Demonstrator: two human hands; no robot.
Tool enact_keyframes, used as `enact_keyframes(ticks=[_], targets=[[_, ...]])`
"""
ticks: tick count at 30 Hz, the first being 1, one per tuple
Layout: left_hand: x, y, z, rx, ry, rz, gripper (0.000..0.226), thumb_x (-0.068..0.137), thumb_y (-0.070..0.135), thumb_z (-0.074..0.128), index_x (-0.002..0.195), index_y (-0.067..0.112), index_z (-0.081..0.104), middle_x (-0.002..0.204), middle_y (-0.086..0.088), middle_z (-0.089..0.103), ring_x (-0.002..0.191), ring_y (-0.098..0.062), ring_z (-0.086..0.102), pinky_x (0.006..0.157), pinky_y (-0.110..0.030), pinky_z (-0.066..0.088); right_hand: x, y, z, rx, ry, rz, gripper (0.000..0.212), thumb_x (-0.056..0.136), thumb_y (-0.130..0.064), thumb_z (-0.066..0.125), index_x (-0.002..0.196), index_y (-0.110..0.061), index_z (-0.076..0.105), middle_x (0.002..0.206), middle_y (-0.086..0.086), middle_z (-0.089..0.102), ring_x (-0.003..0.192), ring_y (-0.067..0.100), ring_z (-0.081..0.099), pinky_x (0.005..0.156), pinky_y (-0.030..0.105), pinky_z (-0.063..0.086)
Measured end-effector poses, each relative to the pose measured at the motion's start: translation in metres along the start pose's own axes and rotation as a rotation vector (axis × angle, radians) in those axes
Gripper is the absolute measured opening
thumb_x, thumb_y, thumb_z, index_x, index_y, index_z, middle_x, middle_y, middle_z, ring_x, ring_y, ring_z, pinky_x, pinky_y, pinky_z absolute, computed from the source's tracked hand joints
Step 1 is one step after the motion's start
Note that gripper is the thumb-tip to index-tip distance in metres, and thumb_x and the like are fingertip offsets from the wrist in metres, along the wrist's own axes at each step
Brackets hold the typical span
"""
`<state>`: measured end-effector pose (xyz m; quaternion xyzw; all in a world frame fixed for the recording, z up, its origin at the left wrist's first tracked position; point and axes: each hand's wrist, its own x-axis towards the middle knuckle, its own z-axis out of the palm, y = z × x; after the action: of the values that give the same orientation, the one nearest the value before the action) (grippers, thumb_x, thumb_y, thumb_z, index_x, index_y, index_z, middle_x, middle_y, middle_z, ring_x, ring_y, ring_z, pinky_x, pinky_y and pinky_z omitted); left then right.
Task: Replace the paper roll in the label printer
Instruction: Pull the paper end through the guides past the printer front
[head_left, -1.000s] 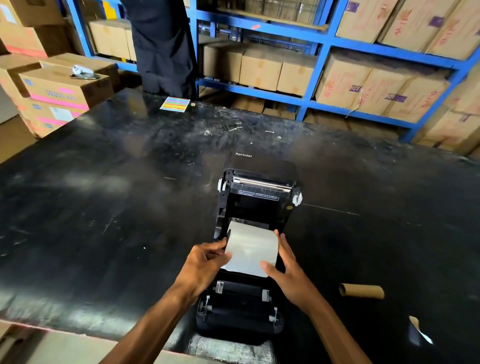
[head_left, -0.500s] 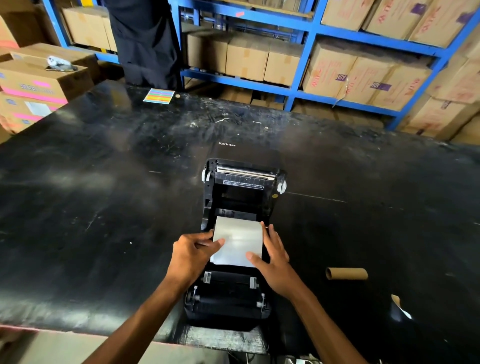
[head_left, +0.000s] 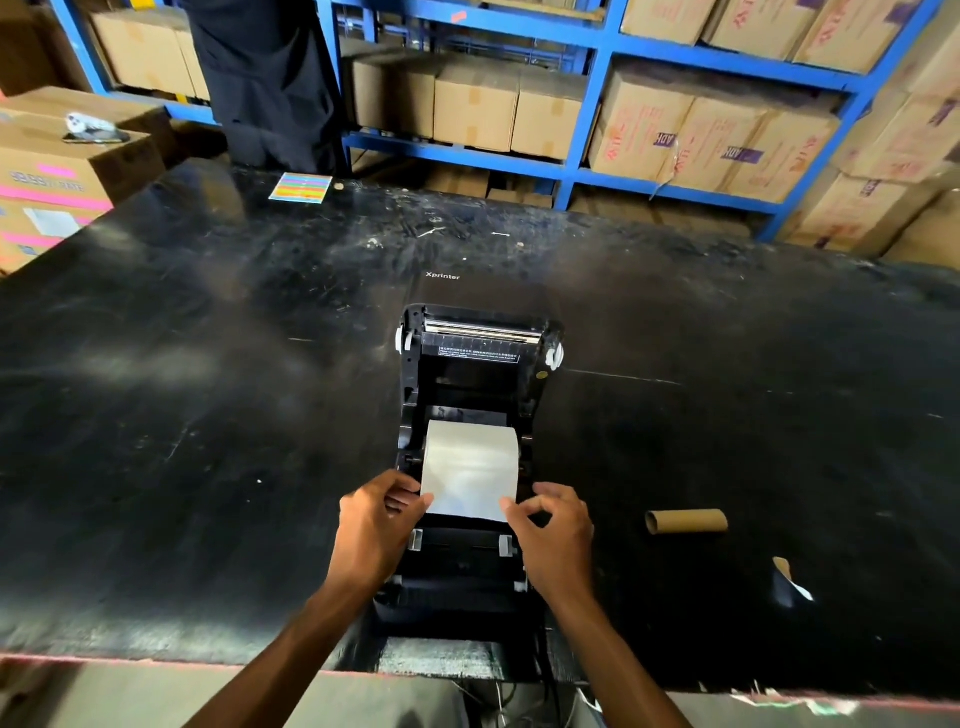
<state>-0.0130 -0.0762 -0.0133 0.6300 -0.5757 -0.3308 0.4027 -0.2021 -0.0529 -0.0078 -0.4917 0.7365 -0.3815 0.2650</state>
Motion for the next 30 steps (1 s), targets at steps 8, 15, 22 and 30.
enact_keyframes(ticks=[8,15,22,30], targets=[[0.002,-0.001,-0.008,0.051,-0.105,-0.047,0.012,0.079,0.02,0.077,0.077,0.019,0.066,0.07,0.012,0.068,0.068,0.0,0.067,0.055,-0.004,0.048,-0.001,0.003,-0.002,-0.071,-0.124,0.031,0.017,0.079,-0.029,0.073,0.066,-0.018,0.069,0.148,0.002,0.042,0.138,0.02,0.027,0.11,0.041,0.016],[0.0,-0.002,-0.007,0.073,-0.151,-0.009,0.009,0.082,0.013,0.075,0.082,0.01,0.066,0.071,0.001,0.074,0.069,-0.012,0.071,0.066,-0.03,0.059,-0.002,0.004,-0.002,-0.085,-0.143,0.064,0.01,0.079,-0.031,0.072,0.071,-0.026,0.071,0.15,0.003,0.039,0.139,0.022,0.026,0.112,0.044,0.016],[-0.002,-0.003,-0.006,0.155,-0.179,0.051,0.012,0.083,0.01,0.071,0.091,0.008,0.063,0.084,-0.006,0.074,0.075,-0.021,0.07,0.072,-0.04,0.06,0.0,0.005,-0.008,-0.115,-0.225,0.088,0.014,0.079,-0.033,0.07,0.068,-0.038,0.067,0.15,-0.001,0.04,0.14,0.02,0.025,0.115,0.047,0.017],[0.013,-0.002,-0.015,0.138,-0.273,-0.033,0.025,0.073,-0.003,0.073,0.071,0.018,0.058,0.066,0.001,0.073,0.061,-0.012,0.071,0.053,-0.015,0.055,0.004,0.007,-0.007,-0.11,-0.272,0.087,0.008,0.081,-0.035,0.068,0.079,-0.03,0.074,0.146,0.001,0.046,0.14,0.02,0.03,0.113,0.046,0.015]])
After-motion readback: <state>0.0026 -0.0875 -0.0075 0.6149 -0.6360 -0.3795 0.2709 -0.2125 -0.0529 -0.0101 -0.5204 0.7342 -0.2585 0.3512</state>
